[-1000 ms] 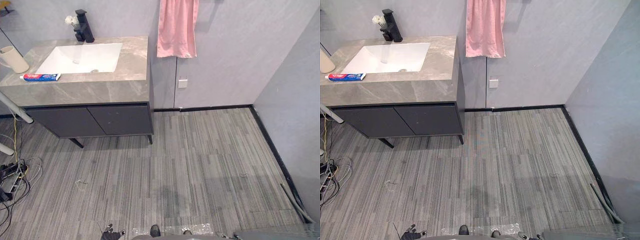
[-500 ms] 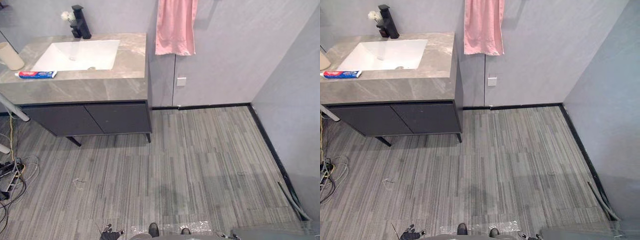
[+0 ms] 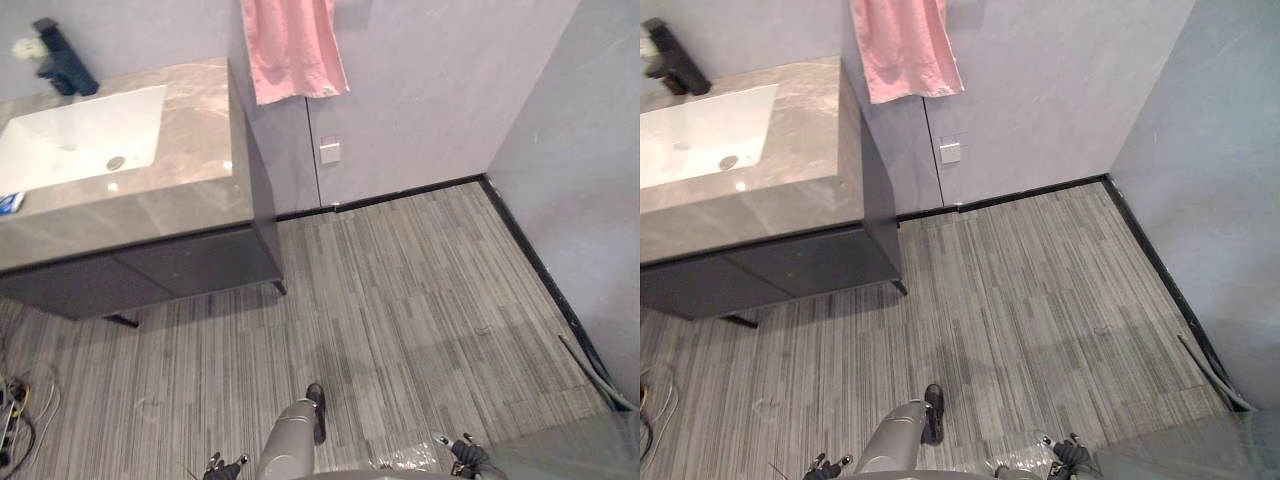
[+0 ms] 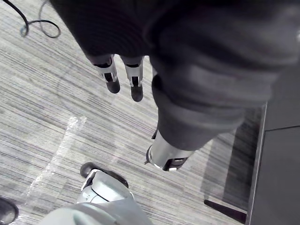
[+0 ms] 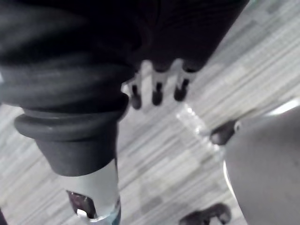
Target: Organize washtable
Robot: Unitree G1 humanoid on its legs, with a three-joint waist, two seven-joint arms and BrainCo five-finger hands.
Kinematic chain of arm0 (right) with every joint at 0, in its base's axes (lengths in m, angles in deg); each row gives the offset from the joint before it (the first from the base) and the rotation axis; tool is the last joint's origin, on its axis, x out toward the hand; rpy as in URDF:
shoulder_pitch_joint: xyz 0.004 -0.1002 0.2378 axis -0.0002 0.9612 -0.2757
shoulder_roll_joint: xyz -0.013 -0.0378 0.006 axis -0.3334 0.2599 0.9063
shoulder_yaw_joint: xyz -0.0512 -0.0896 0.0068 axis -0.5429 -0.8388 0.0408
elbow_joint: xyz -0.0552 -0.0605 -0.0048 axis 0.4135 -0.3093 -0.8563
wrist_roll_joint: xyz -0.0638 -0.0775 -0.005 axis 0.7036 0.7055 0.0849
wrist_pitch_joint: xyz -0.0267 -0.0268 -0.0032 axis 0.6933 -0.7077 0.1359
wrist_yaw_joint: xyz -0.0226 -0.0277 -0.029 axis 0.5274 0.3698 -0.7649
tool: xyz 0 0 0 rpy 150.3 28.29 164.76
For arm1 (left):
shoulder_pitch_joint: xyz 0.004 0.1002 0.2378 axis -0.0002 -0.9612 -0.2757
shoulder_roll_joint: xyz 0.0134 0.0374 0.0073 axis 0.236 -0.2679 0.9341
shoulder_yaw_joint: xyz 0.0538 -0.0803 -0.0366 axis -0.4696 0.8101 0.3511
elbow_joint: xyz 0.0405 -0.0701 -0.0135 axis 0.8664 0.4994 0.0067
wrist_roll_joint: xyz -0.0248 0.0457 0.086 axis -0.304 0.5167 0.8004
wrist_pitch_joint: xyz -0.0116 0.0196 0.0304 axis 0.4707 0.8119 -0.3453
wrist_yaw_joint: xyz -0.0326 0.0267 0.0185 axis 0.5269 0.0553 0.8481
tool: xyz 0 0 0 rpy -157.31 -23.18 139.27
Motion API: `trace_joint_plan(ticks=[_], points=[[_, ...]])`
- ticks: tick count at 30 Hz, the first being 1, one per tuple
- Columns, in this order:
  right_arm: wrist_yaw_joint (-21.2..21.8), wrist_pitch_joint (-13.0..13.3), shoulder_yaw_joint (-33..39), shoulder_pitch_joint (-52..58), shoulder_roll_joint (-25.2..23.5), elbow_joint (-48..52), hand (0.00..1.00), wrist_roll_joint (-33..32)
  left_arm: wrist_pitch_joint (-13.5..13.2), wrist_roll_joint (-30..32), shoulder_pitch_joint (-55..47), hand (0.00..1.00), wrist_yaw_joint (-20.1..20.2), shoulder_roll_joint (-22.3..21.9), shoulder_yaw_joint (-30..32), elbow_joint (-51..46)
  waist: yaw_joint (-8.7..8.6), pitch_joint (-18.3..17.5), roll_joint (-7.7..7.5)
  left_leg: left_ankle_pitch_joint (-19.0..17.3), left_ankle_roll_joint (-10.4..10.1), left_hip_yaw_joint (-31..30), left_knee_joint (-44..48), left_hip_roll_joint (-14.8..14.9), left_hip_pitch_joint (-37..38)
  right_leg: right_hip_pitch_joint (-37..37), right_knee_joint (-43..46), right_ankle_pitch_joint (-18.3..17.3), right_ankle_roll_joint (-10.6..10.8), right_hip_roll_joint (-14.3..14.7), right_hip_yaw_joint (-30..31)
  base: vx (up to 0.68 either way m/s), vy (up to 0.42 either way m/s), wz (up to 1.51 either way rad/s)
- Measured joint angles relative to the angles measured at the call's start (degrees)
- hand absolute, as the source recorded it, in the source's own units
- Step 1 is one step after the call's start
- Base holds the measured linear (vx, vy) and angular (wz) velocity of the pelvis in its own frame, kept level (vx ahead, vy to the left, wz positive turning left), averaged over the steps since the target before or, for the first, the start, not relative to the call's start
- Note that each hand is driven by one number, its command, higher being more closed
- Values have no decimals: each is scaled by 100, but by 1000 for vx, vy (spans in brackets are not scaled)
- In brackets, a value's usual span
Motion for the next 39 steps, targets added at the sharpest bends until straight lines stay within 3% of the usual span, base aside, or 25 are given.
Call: trace_joint_plan(ticks=[1,2,3,4,6,8,12,13,14,15,16,17,18,21,22,23,25,27,29,31,33,35,36,38,39], points=[[8,-1,-54,28,-40,67,0,13,32,6,41,0,4,44,-1,9,7,-42,-88,-143,30,46,9,-68,63,-194,524,-73,110,-56,-72,562,176,-43],[76,13,-197,59,-80,186,0,8,45,56,82,0,42,137,-51,14,9,-22,-236,-341,118,224,-26,-95,340,-739,1953,40,290,-114,-224,550,164,-53],[134,29,-267,72,-141,276,0,-14,61,67,109,0,62,250,-114,19,-35,2,-353,-539,186,295,-45,-140,714,-1379,3550,426,760,-196,-393,676,226,-45],[134,45,-256,89,-192,403,0,-16,96,123,110,0,61,351,-267,28,-104,22,-347,-675,219,292,-51,-139,1021,-1689,4431,447,794,-259,-581,556,188,-18],[139,51,-272,117,-201,556,0,2,102,160,239,0,61,377,-379,-1,-194,29,-323,-745,219,263,-317,-138,1726,-2030,5108,417,740,-438,-1119,558,113,23],[126,64,-314,144,-179,737,0,-14,61,164,508,0,66,279,-465,-91,-192,4,-270,-750,196,236,-768,-65,2349,-2407,4919,368,652,-611,-1644,562,39,26],[86,75,-368,144,-128,1022,0,-91,26,197,905,0,20,34,-873,-253,-281,18,-136,-904,-267,189,-1245,237,3168,-2985,2794,487,421,-751,-2186,625,-104,18],[17,64,-439,233,-138,1375,0,-207,21,267,926,0,-140,-59,-1049,-456,-366,46,-80,-1067,-546,147,-1253,440,3459,-3202,1836,1003,243,-701,-2133,472,-167,21],[-3,59,-468,274,-138,1449,0,-233,21,279,922,0,-163,-77,-1079,-504,-362,51,-69,-1094,-593,138,-1252,477,3517,-3228,1687,1122,228,-675,-2108,780,-328,15],[-76,62,-638,436,-142,1759,0,-277,5,277,884,0,-229,-135,-1153,-739,-357,37,-86,-1199,-775,94,-1229,562,3720,-3213,908,1785,90,-530,-1919,715,-346,9],[-136,65,-843,622,-160,2080,0,-300,-56,253,777,0,-247,-137,-1200,-952,-375,-42,-222,-1256,-875,-48,-1150,586,3933,-3238,636,2886,154,-513,-1721,853,-390,-9],[-143,58,-895,595,-99,2165,0,-300,-68,220,782,0,-283,-190,-1228,-957,-355,-45,4,-1245,-924,-112,-1066,784,3995,-3288,969,2726,30,-330,-1859,654,-310,-7],[-161,76,-934,513,-121,2454,0,-302,-107,159,829,0,-282,-251,-1347,-1041,-394,-50,69,-806,-1196,-277,-807,876,3835,-3408,1417,2288,-123,-301,-1857,483,-225,-15],[-131,184,-1256,343,-124,2854,0,-302,-143,142,793,0,-288,-303,-1531,-1144,-496,-72,118,536,-606,-664,-178,932,3638,-3146,1789,1610,-295,-199,-1923,643,-354,10],[-133,211,-1466,263,-133,2899,0,-302,-156,65,704,0,-317,-297,-1507,-1260,-485,-72,121,1353,-266,-903,568,1040,3315,-2775,1630,1406,-423,-65,-2032,709,-378,20],[-137,255,-1680,242,-186,3013,0,-302,-157,-47,621,0,-327,-292,-1560,-1457,-437,-57,101,1438,-137,-1103,1581,1184,2859,-2380,1391,1268,-492,71,-2108,550,-299,19],[-176,298,-1838,213,-195,3254,0,-298,-152,-137,437,0,-433,-275,-1770,-2084,-300,3,7,709,-74,-852,2967,1450,2107,-1796,1112,1196,-607,191,-2256,386,-246,24],[-322,351,-1858,297,-188,3736,0,-293,-155,-47,166,0,-708,-265,-2043,-2961,-322,83,-77,412,-48,-583,3363,1570,1429,-1168,720,1177,-619,169,-2561,301,-206,70],[-454,551,-1785,422,-107,4261,0,-286,-165,380,1,0,-1010,-255,-2245,-3897,-316,113,-140,146,-135,-356,3122,1391,849,-807,376,1048,-537,107,-2781,209,-123,72],[-529,665,-1639,381,14,4636,0,-286,-172,1239,-25,0,-1370,-254,-2297,-4858,-287,161,-63,-104,-251,-126,1855,956,553,-601,364,869,-410,-13,-2979,188,-7,47],[-529,727,-1625,404,64,4885,0,-283,-208,1778,-53,0,-1594,-259,-2320,-5644,-281,149,-42,-92,-295,-82,597,617,598,-544,347,815,-319,-122,-3050,222,100,31],[-525,779,-1648,412,75,5196,0,-278,-307,2266,-23,0,-1866,-256,-2333,-6412,-283,118,20,173,-305,-110,-349,440,632,-528,409,709,-137,-195,-3100,173,135,25],[-523,814,-1704,413,50,5343,0,-281,-367,2675,26,0,-2097,-265,-2335,-6808,-255,138,-48,414,-133,-91,-527,303,765,-462,496,637,-10,-299,-3075,249,217,31],[-419,1001,-2044,618,-196,5867,0,-296,-413,3596,53,0,-2727,-302,-2401,-7696,-172,37,-232,369,20,-96,-835,-86,946,-342,365,667,142,-561,-2765,300,275,41],[-367,1008,-2090,637,-242,5942,0,-297,-435,3711,43,0,-2816,-302,-2405,-7815,-148,25,-250,347,56,-96,-857,-145,962,-327,361,660,167,-602,-2738,188,181,29]])
